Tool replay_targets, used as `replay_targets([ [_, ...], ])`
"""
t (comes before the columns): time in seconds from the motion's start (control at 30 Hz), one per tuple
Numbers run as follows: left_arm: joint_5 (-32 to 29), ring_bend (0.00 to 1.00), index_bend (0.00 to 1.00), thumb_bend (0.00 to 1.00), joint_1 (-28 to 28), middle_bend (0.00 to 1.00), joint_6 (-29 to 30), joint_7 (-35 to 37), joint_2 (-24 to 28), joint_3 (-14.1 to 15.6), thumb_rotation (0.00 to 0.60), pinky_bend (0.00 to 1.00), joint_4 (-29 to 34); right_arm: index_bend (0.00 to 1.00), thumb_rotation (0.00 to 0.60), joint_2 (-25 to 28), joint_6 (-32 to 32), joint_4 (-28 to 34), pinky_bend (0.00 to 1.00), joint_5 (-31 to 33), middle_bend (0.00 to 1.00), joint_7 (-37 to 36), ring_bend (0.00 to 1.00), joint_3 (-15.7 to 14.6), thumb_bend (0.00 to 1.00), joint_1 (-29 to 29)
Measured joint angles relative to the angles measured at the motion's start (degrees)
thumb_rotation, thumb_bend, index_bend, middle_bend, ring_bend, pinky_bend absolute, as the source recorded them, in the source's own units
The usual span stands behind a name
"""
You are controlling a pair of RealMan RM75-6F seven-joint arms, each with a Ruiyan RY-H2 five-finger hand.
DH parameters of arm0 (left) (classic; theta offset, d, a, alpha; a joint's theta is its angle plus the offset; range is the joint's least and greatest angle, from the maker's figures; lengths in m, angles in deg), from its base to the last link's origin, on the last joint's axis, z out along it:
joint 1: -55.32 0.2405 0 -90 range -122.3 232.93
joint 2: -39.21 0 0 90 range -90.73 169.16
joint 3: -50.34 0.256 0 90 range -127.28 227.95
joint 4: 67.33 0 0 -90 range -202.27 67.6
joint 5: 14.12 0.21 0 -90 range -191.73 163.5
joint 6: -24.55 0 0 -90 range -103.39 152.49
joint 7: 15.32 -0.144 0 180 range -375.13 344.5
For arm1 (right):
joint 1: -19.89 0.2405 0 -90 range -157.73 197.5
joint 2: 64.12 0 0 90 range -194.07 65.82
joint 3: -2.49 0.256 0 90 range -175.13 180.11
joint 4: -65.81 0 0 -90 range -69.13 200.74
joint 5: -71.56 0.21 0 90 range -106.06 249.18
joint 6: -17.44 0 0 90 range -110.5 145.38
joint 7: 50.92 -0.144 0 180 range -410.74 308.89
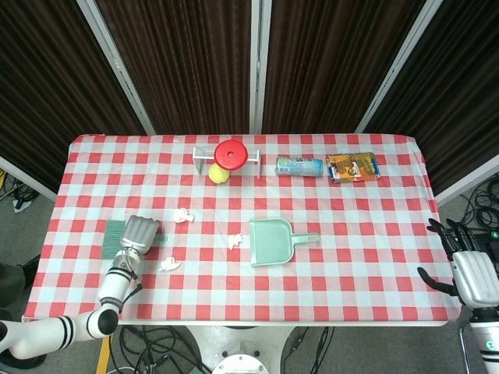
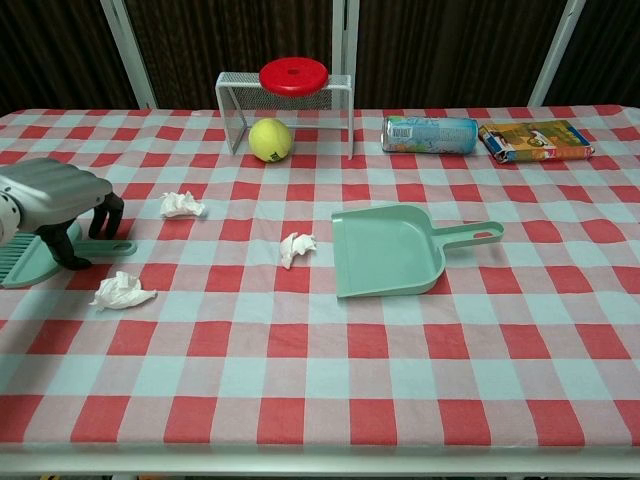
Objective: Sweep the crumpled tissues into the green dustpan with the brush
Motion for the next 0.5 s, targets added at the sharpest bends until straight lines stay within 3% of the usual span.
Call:
replay_targets([
  [0.5, -1.7, 0.62, 0.46, 0.31, -1.8, 0.50, 0.8, 0.2, -1.2, 2.4, 0.600, 0.92, -2.2, 0.06, 0.600, -0.1, 0.7, -0.3, 0.00, 1.0, 0.19, 0.0, 0.00, 0.1, 0.17, 0.1],
])
